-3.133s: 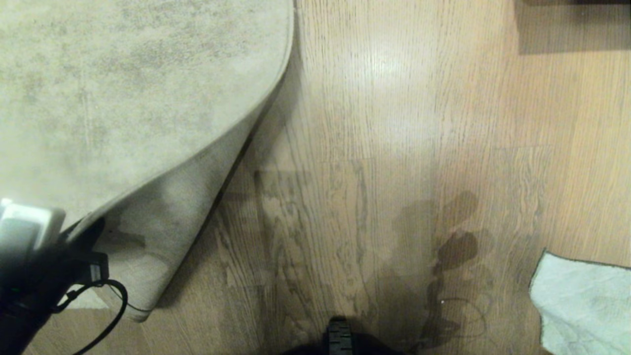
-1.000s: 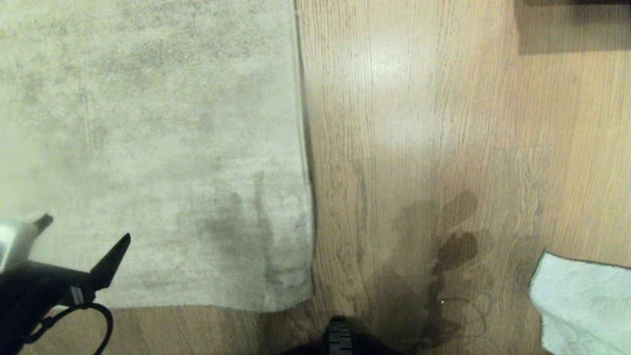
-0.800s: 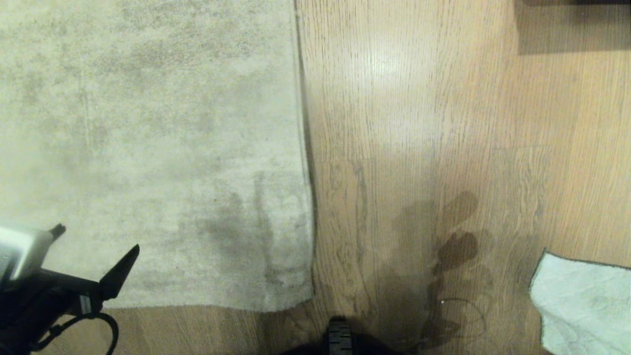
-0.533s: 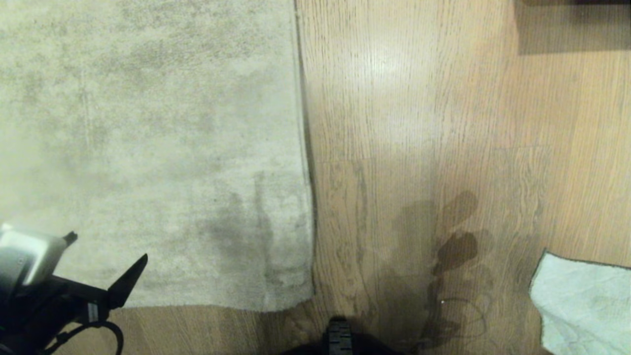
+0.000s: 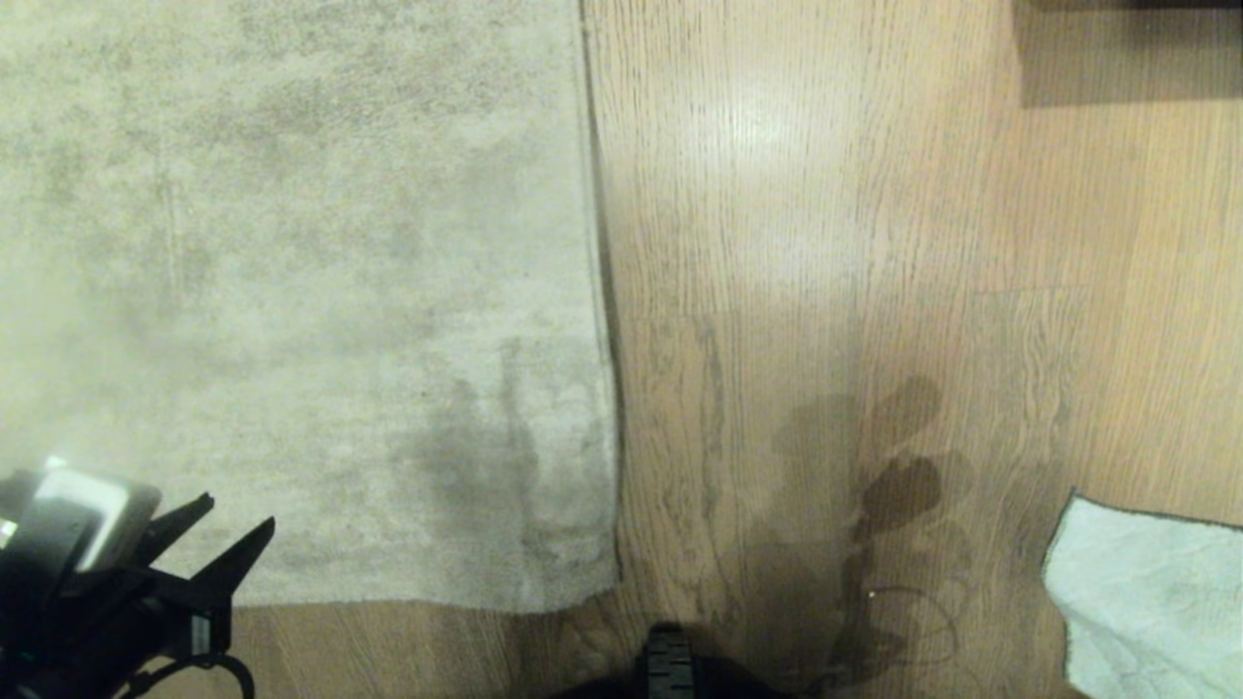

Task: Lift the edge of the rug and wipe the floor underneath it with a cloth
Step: Lay down the carpet

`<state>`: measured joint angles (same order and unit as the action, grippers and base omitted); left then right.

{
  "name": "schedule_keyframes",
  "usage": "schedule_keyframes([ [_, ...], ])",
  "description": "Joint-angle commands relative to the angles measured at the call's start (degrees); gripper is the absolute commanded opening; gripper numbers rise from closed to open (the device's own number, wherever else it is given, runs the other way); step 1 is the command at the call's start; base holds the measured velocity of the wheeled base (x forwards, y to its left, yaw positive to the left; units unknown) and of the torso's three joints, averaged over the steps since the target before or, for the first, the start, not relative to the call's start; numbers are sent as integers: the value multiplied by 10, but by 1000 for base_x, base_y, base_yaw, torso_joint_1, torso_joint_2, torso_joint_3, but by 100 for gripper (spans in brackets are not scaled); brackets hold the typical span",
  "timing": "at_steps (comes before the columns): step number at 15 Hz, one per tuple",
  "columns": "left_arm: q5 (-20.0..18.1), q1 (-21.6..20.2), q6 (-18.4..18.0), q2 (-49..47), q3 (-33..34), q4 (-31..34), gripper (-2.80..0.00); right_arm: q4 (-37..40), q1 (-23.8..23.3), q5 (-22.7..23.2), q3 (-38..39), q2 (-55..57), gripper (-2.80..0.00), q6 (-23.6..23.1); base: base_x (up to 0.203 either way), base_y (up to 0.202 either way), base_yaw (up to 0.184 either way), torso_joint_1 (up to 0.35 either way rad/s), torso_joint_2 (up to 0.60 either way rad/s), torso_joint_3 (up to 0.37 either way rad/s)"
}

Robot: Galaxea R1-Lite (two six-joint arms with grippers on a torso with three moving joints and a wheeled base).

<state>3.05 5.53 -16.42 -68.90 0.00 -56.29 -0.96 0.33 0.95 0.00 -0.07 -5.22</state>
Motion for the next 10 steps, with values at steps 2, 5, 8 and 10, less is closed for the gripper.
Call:
schedule_keyframes([
  [2, 2, 21, 10, -7, -3, 2, -280, 0, 0, 1, 0, 1, -280, -1, 0, 0, 0, 0, 0, 0],
  [5, 2, 23, 25, -22, -25, 1, -280, 0, 0, 1, 0, 1, -280, -1, 0, 0, 0, 0, 0, 0],
  [8, 2, 25, 25, -48, -43, 2, -280, 0, 0, 1, 0, 1, -280, -1, 0, 0, 0, 0, 0, 0],
  [10, 2, 26, 24, -75, -48, -1, -280, 0, 0, 0, 0, 1, -280, -1, 0, 0, 0, 0, 0, 0],
])
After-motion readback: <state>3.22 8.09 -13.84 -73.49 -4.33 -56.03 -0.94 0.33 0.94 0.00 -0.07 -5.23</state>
